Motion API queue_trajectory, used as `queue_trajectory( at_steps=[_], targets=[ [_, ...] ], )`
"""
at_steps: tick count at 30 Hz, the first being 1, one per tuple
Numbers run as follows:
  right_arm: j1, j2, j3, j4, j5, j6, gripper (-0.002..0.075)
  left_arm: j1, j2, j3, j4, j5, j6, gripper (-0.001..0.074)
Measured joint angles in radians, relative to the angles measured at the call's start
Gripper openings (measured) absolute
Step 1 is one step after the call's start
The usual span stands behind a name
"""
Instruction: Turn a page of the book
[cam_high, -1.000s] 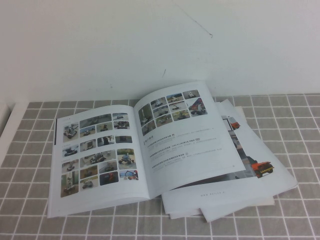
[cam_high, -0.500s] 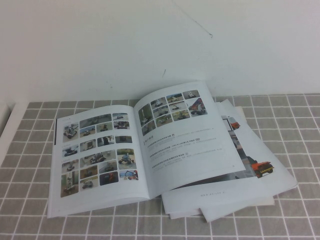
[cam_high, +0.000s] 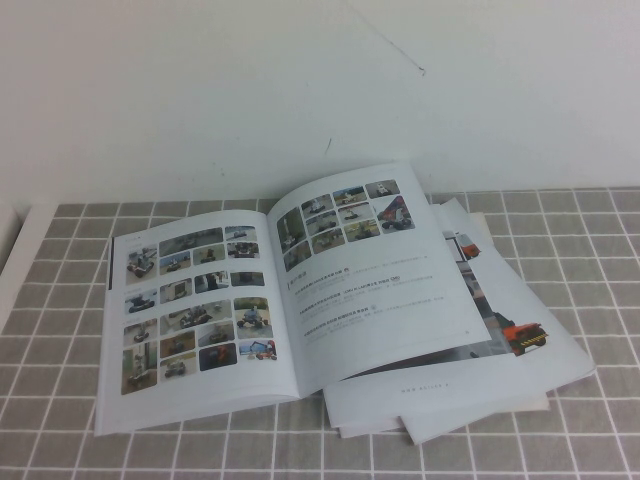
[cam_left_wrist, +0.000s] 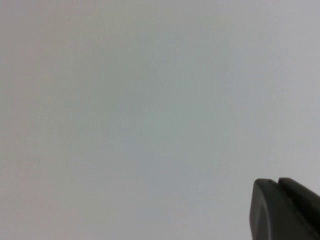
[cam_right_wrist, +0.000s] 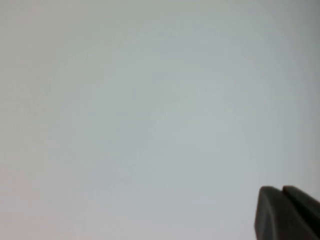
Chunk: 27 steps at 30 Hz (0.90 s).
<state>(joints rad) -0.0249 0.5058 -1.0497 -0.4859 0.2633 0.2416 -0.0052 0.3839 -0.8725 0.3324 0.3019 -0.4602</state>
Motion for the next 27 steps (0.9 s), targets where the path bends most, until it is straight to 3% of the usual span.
queue_trajectory(
  at_steps=[4,10,15,21,27],
  targets=[
    [0.0,0.131,-0.051,0.143,0.331,-0.002,-0.0003,-0.057,0.104,-0.001,-0.002,0.197,0.01,-0.0004],
    [0.0,0.254,-0.051,0.419,0.58,-0.184,-0.0003,-0.195,0.27,-0.001,0.006,0.44,0.026,-0.0004],
    [0.0,0.287,-0.033,0.677,0.598,-0.295,-0.0003,-0.233,0.364,-0.001,0.041,0.499,0.028,-0.0004],
    [0.0,0.382,0.045,1.021,0.62,-0.548,-0.0003,-0.291,0.421,-0.001,0.045,0.493,0.028,-0.0004],
    [0.0,0.507,0.061,1.14,0.551,-0.624,-0.0003,-0.323,0.452,-0.001,0.004,0.524,0.028,-0.0004]
  ],
)
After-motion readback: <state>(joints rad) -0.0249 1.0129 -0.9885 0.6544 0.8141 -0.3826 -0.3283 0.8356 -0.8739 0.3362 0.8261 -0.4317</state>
